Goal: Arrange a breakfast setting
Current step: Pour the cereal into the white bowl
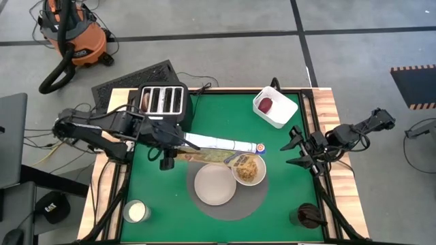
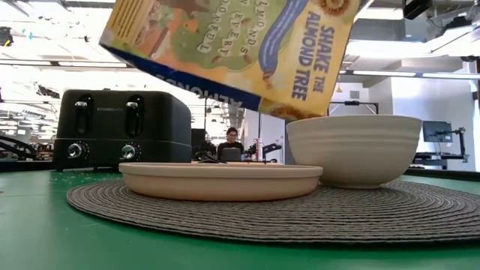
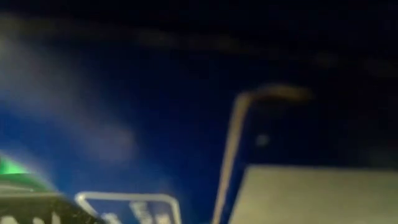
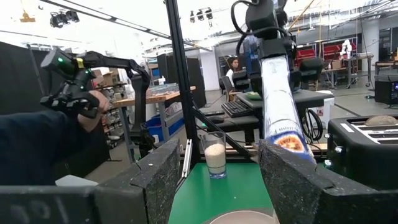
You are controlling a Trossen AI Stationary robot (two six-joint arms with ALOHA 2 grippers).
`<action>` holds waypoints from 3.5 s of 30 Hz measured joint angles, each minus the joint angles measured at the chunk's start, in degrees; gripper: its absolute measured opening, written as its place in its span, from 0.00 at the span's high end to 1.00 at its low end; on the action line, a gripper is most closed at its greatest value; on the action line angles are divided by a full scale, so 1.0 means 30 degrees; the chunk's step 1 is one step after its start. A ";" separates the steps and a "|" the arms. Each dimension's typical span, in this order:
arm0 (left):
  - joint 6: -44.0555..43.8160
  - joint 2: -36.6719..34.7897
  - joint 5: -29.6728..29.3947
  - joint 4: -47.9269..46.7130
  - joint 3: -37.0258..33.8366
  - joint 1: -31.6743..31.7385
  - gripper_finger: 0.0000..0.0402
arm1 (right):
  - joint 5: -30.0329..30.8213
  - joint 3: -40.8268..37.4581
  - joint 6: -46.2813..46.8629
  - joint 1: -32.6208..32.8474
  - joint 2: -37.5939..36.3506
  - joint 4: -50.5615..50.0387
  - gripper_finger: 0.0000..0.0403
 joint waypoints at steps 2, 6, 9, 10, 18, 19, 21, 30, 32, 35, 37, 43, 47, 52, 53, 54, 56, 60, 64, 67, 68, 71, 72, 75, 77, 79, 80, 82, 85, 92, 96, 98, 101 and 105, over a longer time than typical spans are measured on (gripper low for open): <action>-0.0014 -0.0703 0.0018 0.1254 -0.1151 0.0000 0.65 | -0.0007 0.0000 -0.0007 -0.0022 0.0000 0.0007 0.40; -0.0197 -0.2042 0.0108 0.2938 -0.3189 0.0000 0.65 | -0.0007 0.0000 -0.0007 -0.0022 0.0000 0.0007 0.40; -0.0322 -0.2812 0.0110 0.3985 -0.4470 0.0000 0.65 | 0.0001 0.0000 -0.0015 -0.0022 0.0000 0.0007 0.40; -0.0330 -0.3070 0.0110 0.4372 -0.4893 0.0000 0.65 | -0.0007 0.0000 -0.0026 -0.0022 0.0000 0.0008 0.40; -0.0149 -0.4526 0.0118 0.8091 -0.7776 0.0000 0.65 | -0.0006 0.0000 -0.0306 -0.0037 0.0086 0.0017 0.40; -0.0079 -0.4651 0.0114 0.8482 -0.8090 0.0000 0.65 | -0.0007 0.0000 -0.0312 -0.0036 0.0093 -0.0011 0.40; -0.0045 -0.4771 0.0080 0.8690 -0.8526 0.0034 0.65 | 0.0001 0.0000 -0.0317 -0.0040 0.0087 0.0007 0.40; 0.0072 -0.4748 0.0023 1.0109 -0.9715 0.0102 0.65 | -0.0007 0.0000 -0.0354 -0.0036 0.0087 -0.0050 0.40; 0.0239 -0.4748 0.0022 1.0331 -0.9718 0.0102 0.65 | -0.0007 0.0000 -0.0352 -0.0036 0.0087 -0.0127 0.40; 0.0323 -0.4994 0.0004 1.0288 -0.9719 0.0102 0.65 | -0.0007 0.0000 -0.0350 -0.0036 0.0087 -0.0124 0.40; 0.0482 -0.5029 -0.0030 1.0669 -0.9712 0.0102 0.65 | -0.0007 0.0000 -0.0350 -0.0036 0.0087 -0.0136 0.40; 0.1131 -0.4843 -0.0072 1.1463 -0.9712 0.0102 0.65 | -0.0007 0.0000 -0.0479 -0.0036 0.0087 -0.0183 0.40; 0.1372 -0.4850 -0.0130 1.1841 -0.9712 0.0102 0.65 | -0.0007 0.0000 -0.0601 -0.0036 0.0087 -0.0200 0.40; 0.1834 -0.4865 -0.0137 1.2461 -1.0010 0.0095 0.65 | -0.0007 0.0000 -0.0641 -0.0036 0.0087 -0.0240 0.40; 0.1834 -0.4956 -0.0116 1.3002 -1.0423 0.0095 0.65 | -0.0007 0.0000 -0.0641 -0.0036 0.0087 -0.0240 0.40; 0.1822 -0.5136 -0.0020 1.3509 -1.0948 0.0101 0.65 | -0.0007 0.0000 -0.0641 -0.0036 0.0087 -0.0253 0.40; 0.1572 -0.5519 0.0011 1.4136 -1.2021 0.0108 0.65 | -0.0010 0.0000 -0.0639 -0.0036 0.0086 -0.0255 0.40; 0.1044 -0.6592 0.0001 1.5819 -1.3852 0.0109 0.65 | -0.0007 0.0000 -0.0641 -0.0036 0.0080 -0.0089 0.40; 0.0852 -0.7847 -0.0026 1.7107 -1.5249 0.0117 0.65 | -0.0009 0.0000 -0.0648 -0.0036 0.0080 -0.0109 0.40; 0.0982 -0.8682 -0.0114 1.7938 -1.6158 0.0117 0.65 | -0.0007 0.0000 -0.0670 -0.0036 0.0080 -0.0109 0.40; 0.1072 -0.8911 -0.0291 1.8596 -1.6452 0.0117 0.65 | -0.0013 0.0000 -0.0710 -0.0036 0.0087 -0.0089 0.40; 0.1343 -0.9479 -0.0414 1.9976 -1.7164 0.0117 0.65 | -0.0008 0.0000 -0.1105 -0.0036 0.0082 0.0372 0.40; 0.1481 -0.9582 -0.0421 2.0488 -1.7424 0.0117 0.65 | -0.0007 0.0000 -0.1203 -0.0036 0.0080 0.0552 0.40; 0.1812 -0.9811 -0.0411 2.2028 -1.8067 0.0200 0.65 | -0.0007 0.0000 -0.1464 -0.0036 0.0080 0.0942 0.40; 0.1956 -0.9826 -0.0378 2.3069 -1.8156 0.0343 0.65 | -0.0007 0.0000 -0.1508 -0.0036 0.0080 0.1032 0.40; 0.1992 -0.9826 -0.0414 2.3803 -1.8152 0.0470 0.65 | 0.0085 0.0000 -0.1508 -0.0054 0.0080 0.1122 0.40; 0.2048 -0.9819 -0.0421 2.4164 -1.8152 0.0516 0.65 | 0.0333 0.0000 -0.1508 -0.0080 0.0080 0.1137 0.40; 0.2187 -0.9819 -0.0413 2.4894 -1.8156 0.0605 0.65 | 0.0783 0.0000 -0.1508 -0.0205 0.0085 0.1163 0.40; 0.2199 -0.9819 -0.0382 2.6035 -1.8149 0.0761 0.65 | 0.1154 0.0000 -0.1508 -0.0562 0.0402 0.1229 0.40; 0.2311 -0.8844 -0.0414 2.9120 -1.8149 0.1003 0.65 | 0.1294 0.0007 -0.1524 -0.1464 0.2008 0.1392 0.39; 0.2749 -0.7558 -0.0400 3.1173 -1.8149 0.1013 0.65 | 0.1416 0.0000 -0.2587 -0.2386 0.3659 0.2402 0.38; 0.2886 -0.6893 -0.0346 3.2116 -1.8149 0.1013 0.65 | 0.1420 0.0000 -0.2798 -0.2925 0.4491 0.3621 0.36; 0.3000 -0.5969 -0.0040 3.3494 -1.8149 0.1013 0.65 | 0.1011 0.0000 -0.2710 -0.3837 0.5766 0.5041 0.33; 0.3009 -0.4849 0.0085 3.4877 -1.8141 0.1014 0.65 | 0.0863 0.0000 -0.3117 -0.4827 0.7672 0.7727 0.27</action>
